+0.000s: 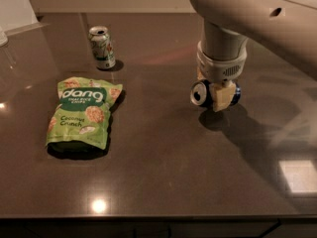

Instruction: Knock pepsi can over

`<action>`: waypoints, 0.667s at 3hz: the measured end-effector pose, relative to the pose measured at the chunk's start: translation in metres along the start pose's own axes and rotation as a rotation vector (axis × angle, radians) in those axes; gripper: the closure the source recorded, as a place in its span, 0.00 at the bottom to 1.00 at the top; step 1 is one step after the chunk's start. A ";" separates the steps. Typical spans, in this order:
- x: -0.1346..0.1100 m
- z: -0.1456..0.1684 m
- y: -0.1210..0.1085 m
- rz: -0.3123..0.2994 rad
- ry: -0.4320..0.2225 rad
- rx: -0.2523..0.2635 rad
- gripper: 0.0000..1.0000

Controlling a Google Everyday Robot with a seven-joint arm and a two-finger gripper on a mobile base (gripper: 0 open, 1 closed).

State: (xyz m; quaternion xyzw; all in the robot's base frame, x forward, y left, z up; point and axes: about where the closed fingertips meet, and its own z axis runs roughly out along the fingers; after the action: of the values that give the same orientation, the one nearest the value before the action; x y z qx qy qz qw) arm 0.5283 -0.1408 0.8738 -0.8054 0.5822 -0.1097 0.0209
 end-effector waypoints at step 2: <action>-0.012 0.019 0.004 -0.047 0.041 -0.032 0.28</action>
Offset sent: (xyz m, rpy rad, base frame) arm -0.0051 0.0127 -0.0309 -0.0858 0.0409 0.0533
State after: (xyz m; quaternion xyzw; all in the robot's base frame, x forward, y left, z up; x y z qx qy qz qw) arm 0.5246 -0.1330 0.8524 -0.8165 0.5652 -0.1173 -0.0065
